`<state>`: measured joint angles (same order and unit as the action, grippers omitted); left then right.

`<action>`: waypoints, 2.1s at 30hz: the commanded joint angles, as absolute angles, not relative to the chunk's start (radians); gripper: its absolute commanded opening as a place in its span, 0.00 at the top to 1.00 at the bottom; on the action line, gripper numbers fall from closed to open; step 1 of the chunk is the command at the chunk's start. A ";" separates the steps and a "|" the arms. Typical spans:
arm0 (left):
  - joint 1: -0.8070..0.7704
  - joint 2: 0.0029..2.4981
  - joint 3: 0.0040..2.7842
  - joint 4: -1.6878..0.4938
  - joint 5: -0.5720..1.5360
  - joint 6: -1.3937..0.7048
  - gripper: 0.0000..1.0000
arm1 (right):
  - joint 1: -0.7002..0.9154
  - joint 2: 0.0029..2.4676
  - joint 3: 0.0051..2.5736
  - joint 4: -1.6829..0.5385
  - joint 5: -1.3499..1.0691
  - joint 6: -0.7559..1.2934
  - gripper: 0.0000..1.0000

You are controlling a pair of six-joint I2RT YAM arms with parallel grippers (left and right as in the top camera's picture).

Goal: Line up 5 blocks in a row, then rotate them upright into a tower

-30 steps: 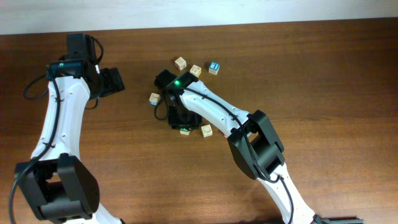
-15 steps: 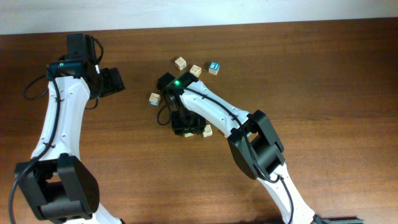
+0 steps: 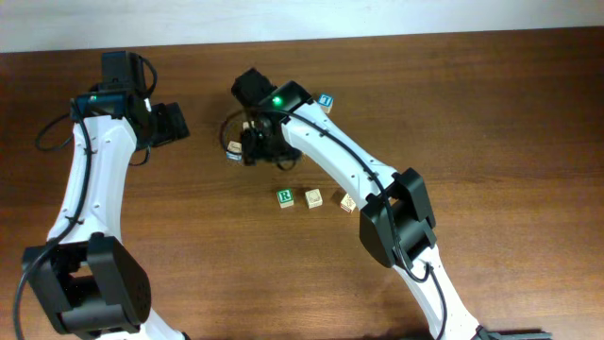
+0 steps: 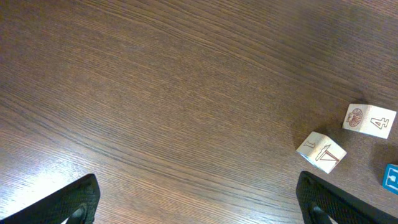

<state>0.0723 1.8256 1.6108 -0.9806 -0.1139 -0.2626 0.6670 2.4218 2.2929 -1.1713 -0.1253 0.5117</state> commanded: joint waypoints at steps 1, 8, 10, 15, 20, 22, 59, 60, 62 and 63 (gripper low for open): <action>0.070 1.835 1.626 -0.982 -0.128 -0.276 0.01 | 0.668 2.411 2.312 -1.100 -0.123 0.507 0.33; 0.075 1.829 1.631 -0.926 -0.131 -0.276 0.01 | 0.668 2.426 2.311 -0.953 -0.120 0.646 0.32; 0.097 1.818 1.654 -0.955 -0.131 -0.295 0.01 | 0.668 2.439 2.311 -0.925 -0.121 0.689 0.33; 0.247 1.758 1.777 -1.053 -0.126 -0.464 0.01 | 0.684 2.478 2.311 -0.849 -0.120 0.749 0.34; 0.319 1.737 1.782 -1.080 -0.102 -0.485 0.01 | 0.695 2.527 2.311 -0.807 -0.124 0.799 0.32; 0.324 1.739 1.782 -1.097 -0.102 -0.485 0.01 | 0.706 2.540 2.311 -0.798 -0.120 0.802 0.31; 0.324 1.739 1.782 -1.097 -0.102 -0.485 0.01 | 0.711 2.604 2.323 -0.956 -0.133 0.705 0.67; 0.324 1.739 1.782 -1.097 -0.102 -0.485 0.01 | 0.711 2.603 2.333 -0.987 -0.155 0.686 0.67; 0.324 1.739 1.782 -1.097 -0.102 -0.485 0.01 | 0.711 2.603 2.350 -1.052 -0.190 0.662 0.67; 0.324 1.739 1.782 -1.097 -0.102 -0.485 0.01 | 0.712 2.603 2.360 -1.108 -0.207 0.653 0.67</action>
<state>0.3222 1.7447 1.7679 -1.0966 -0.1085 -0.4732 0.7078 2.5950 2.3463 -1.0142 -0.1432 0.6941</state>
